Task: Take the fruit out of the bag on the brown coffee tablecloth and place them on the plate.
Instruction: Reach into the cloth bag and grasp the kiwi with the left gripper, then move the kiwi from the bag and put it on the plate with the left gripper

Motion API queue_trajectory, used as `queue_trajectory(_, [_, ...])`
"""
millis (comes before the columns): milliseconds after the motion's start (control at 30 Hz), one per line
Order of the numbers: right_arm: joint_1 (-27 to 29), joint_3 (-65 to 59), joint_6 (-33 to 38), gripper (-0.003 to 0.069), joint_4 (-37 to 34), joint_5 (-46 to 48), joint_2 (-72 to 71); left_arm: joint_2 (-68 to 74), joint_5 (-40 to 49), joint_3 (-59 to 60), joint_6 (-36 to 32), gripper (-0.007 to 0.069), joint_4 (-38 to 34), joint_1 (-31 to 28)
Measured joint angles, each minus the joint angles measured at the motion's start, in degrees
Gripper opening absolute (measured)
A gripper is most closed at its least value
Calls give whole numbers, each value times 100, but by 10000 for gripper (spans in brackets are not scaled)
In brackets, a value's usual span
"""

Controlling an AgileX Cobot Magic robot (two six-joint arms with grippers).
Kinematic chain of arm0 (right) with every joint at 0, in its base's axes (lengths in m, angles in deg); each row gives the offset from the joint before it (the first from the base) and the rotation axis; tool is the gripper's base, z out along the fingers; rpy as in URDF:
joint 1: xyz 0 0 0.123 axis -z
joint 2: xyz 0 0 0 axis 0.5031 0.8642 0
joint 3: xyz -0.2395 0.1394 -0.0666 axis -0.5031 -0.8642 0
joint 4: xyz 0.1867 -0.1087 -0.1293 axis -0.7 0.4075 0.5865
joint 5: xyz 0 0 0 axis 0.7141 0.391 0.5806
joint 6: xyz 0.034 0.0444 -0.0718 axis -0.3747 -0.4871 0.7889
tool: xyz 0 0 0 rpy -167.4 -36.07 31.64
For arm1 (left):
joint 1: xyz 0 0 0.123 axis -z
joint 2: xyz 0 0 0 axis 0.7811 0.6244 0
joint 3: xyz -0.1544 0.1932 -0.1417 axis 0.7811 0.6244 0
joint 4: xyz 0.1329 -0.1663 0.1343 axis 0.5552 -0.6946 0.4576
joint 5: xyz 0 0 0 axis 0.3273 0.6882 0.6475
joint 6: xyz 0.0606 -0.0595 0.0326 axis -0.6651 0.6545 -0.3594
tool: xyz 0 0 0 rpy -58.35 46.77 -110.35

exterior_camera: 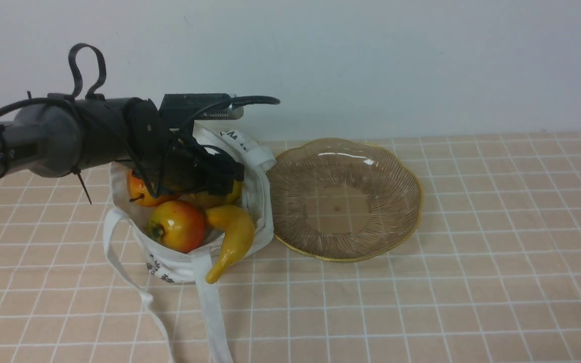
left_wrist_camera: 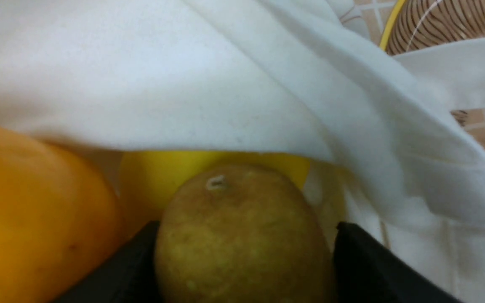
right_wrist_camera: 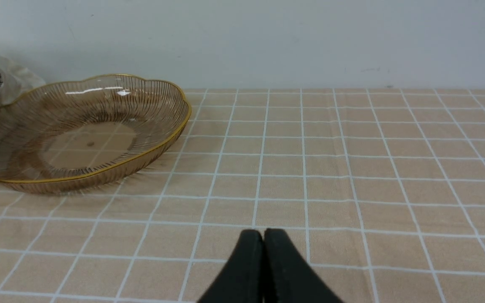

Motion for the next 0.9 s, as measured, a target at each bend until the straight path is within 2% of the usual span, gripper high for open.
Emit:
queue_trajectory(200, [0, 0, 0, -14, 0, 0, 0, -278, 413, -65, -46, 412, 18, 0])
queue_trajectory(400, [0, 0, 0, -14, 0, 0, 0, -1235, 1936, -1061, -62, 412, 6, 43])
queue_trajectory(533, [0, 0, 0, -14, 0, 0, 0, -1385, 2757, -1740, -46, 412, -64, 345])
queue_trajectory(800, [0, 0, 0, -14, 0, 0, 0, -669, 2475, -1926, -44, 412, -60, 1434])
queue_trajectory(900, [0, 0, 0, -14, 0, 0, 0, -6, 1928, -1940, 26, 412, -24, 1795])
